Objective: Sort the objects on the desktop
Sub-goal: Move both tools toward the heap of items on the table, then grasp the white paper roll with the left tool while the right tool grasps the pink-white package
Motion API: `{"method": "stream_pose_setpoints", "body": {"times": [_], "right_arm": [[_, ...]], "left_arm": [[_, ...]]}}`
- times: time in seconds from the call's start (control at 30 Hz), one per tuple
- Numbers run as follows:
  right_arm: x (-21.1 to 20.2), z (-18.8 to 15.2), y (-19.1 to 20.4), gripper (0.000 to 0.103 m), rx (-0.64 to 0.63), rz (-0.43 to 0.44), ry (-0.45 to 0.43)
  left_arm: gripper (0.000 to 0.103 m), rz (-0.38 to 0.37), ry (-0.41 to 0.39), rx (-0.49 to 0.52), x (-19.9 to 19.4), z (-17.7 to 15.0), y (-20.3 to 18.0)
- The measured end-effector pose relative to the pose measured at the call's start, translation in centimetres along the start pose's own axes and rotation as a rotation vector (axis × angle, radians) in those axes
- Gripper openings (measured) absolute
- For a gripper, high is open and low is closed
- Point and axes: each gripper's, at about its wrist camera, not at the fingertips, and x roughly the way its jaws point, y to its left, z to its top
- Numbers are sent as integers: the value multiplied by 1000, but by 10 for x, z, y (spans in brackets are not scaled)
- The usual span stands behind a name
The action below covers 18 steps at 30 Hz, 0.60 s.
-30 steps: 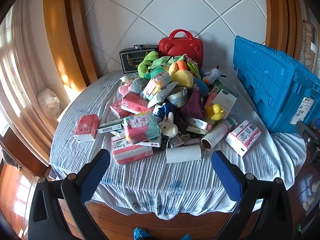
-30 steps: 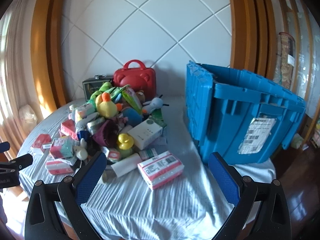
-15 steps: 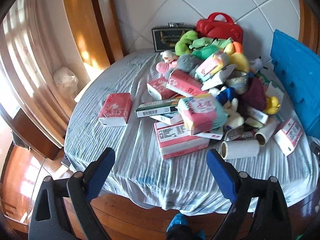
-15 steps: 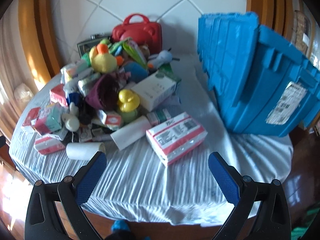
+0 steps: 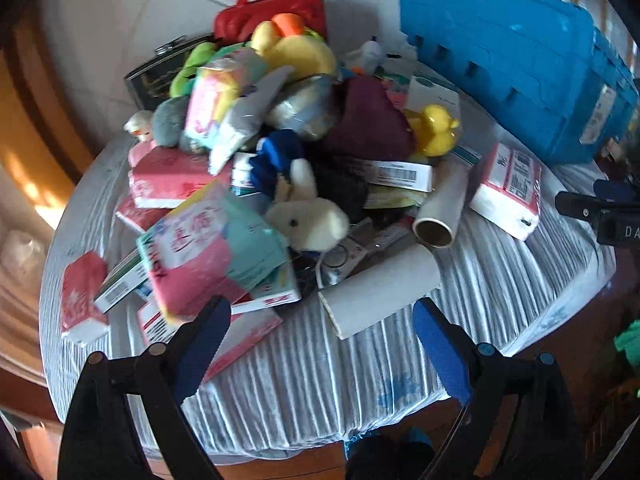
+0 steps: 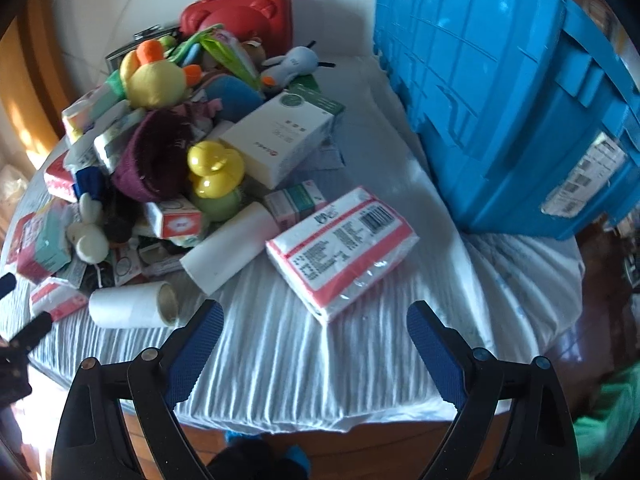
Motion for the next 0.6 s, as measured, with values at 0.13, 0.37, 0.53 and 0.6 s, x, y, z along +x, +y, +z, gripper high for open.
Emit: {"method": "stream_pose_setpoints", "body": {"times": [0.13, 0.37, 0.53, 0.6], "right_arm": [[4, -14, -12, 94, 56, -31, 31], [16, -31, -32, 95, 103, -42, 74], [35, -21, -42, 99, 84, -6, 93], [43, -13, -44, 101, 49, 23, 92]], "left_arm": [[93, -52, 39, 99, 27, 5, -22], [93, -51, 131, 146, 76, 1, -38], [66, -52, 203, 2, 95, 5, -28], [65, -106, 239, -130, 98, 5, -21]]}}
